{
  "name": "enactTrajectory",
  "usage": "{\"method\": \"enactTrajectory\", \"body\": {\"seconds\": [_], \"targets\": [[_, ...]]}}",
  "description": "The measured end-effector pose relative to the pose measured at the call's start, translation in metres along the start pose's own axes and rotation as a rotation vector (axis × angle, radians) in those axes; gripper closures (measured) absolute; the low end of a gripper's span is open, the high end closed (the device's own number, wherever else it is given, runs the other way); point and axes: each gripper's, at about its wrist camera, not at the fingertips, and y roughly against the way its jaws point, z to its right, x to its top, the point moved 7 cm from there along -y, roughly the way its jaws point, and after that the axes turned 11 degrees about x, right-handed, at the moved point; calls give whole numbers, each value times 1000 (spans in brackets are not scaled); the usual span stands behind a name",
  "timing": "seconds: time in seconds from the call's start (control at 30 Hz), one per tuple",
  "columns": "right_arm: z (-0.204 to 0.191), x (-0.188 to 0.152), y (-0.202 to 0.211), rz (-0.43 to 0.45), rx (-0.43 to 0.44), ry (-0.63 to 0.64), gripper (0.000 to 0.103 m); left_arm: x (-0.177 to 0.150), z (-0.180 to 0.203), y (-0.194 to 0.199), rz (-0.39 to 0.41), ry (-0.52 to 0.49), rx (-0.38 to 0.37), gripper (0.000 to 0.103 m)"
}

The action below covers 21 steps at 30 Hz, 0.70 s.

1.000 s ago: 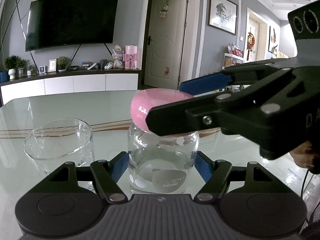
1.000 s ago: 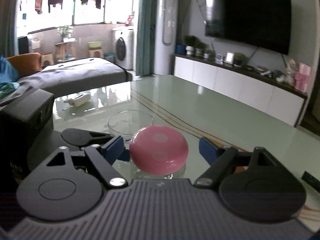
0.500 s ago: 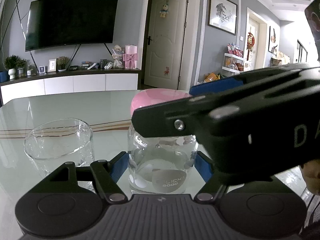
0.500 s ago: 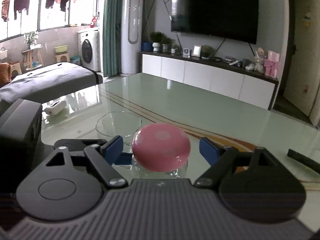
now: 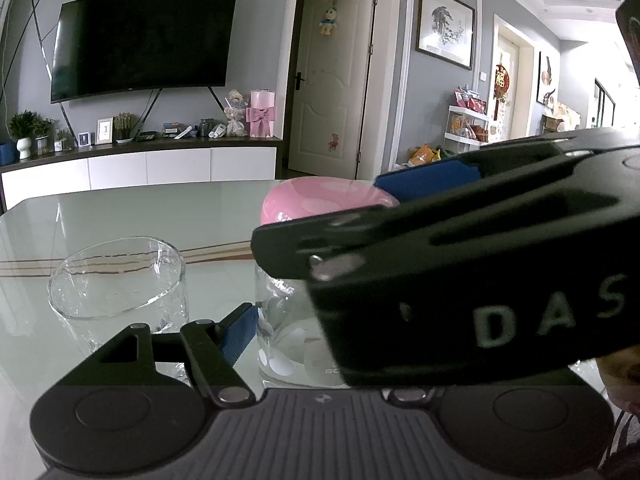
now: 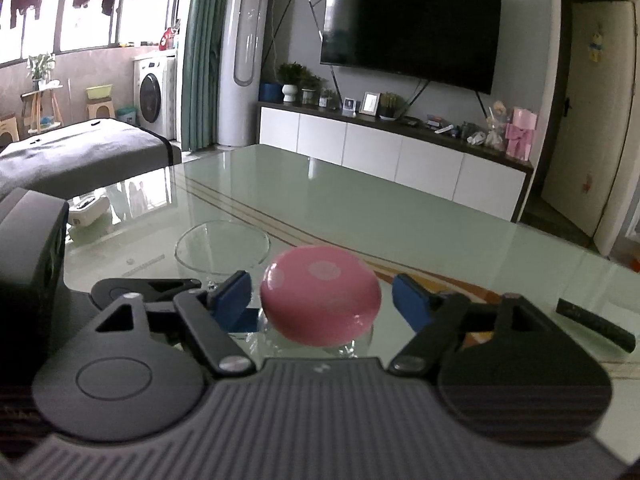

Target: Unscrew bottle cap and pour

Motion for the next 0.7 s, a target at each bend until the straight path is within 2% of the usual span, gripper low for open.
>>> {"method": "enactTrajectory", "body": {"seconds": [0.1, 0.37, 0.7], "targets": [[-1, -1, -1, -5, -1, 9, 37, 0, 0, 0, 0, 0, 1, 28], [1, -3, 1, -4, 25, 24, 37, 0, 0, 0, 0, 0, 0, 28], [14, 0, 6, 18, 149, 22, 37, -2, 0, 1, 3, -2, 5, 28]]}}
